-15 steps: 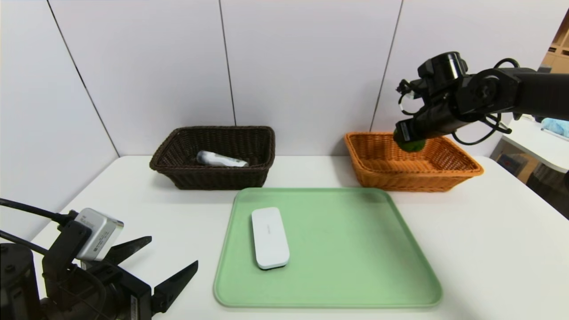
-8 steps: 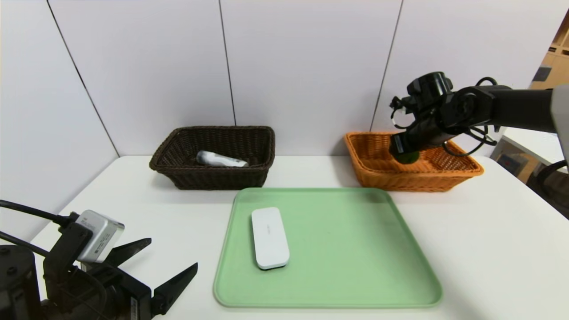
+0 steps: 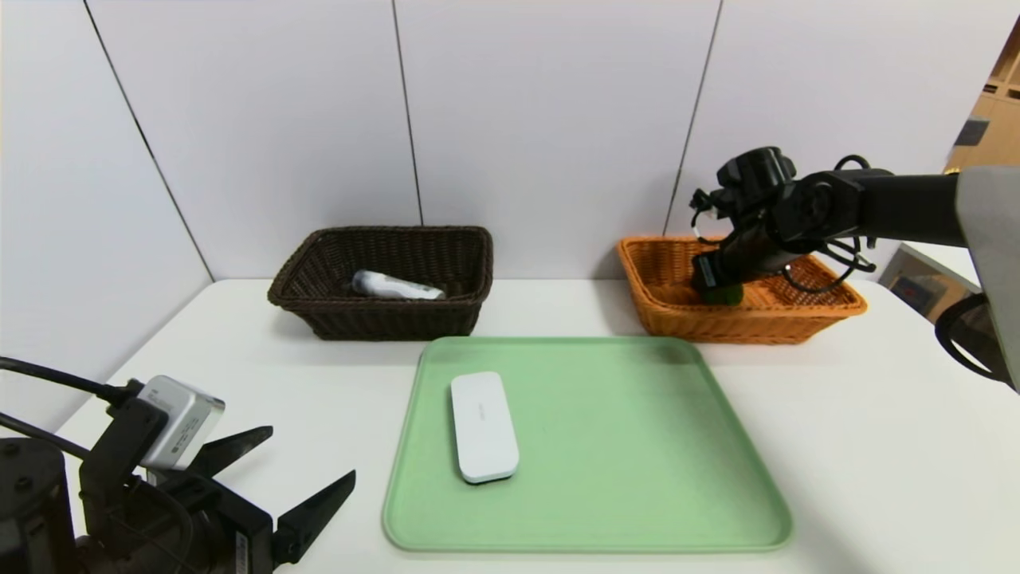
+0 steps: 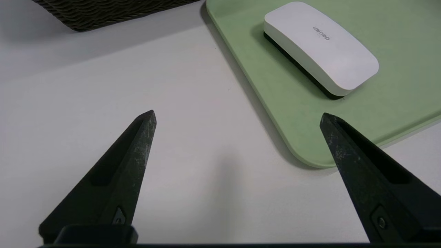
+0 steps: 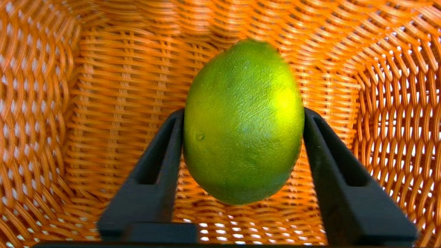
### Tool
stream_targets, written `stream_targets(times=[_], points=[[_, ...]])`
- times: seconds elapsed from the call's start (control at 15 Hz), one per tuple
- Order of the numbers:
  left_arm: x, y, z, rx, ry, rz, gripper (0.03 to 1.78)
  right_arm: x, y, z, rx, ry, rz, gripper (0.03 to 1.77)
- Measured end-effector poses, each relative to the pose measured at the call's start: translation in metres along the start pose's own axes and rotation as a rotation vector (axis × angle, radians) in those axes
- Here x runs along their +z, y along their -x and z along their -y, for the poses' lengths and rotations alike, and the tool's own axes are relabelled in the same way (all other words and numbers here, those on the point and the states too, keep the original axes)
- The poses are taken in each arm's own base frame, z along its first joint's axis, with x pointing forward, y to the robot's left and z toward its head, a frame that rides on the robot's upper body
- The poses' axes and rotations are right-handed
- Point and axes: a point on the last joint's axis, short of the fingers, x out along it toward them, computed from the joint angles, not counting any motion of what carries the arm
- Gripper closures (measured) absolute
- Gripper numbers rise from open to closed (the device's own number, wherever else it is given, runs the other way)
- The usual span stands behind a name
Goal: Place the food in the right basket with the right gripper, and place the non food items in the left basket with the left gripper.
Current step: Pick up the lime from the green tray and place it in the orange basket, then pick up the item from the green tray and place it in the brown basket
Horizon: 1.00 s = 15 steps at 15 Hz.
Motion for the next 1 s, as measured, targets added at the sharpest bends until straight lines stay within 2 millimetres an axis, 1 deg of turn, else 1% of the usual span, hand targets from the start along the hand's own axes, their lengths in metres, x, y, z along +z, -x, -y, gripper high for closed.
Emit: stream_targets(times=[0.13,0.33,0.6,0.8,1.0], points=[[0.001,-0.001,0.000,0.000,-0.001,0.002,0.12,0.000,-0.001,-0.001,-0.002,0.004,0.000,0.50],[0.001,-0.001,0.000,0.000,-0.001,0.003,0.12,0.000,0.000,-0.001,-0.003,0.002,0.004,0.37],[0.001,-0.001,0.000,0.000,-0.001,0.003,0.12,0.000,0.013,0.001,0.002,-0.012,0.009,0.26],[0.001,-0.001,0.000,0.000,-0.002,0.001,0.12,-0.005,0.036,0.004,0.012,-0.002,0.014,0.20],[0.001,-0.002,0.000,0.000,-0.002,0.002,0.12,-0.012,0.074,0.007,0.047,0.007,0.041,0.17]])
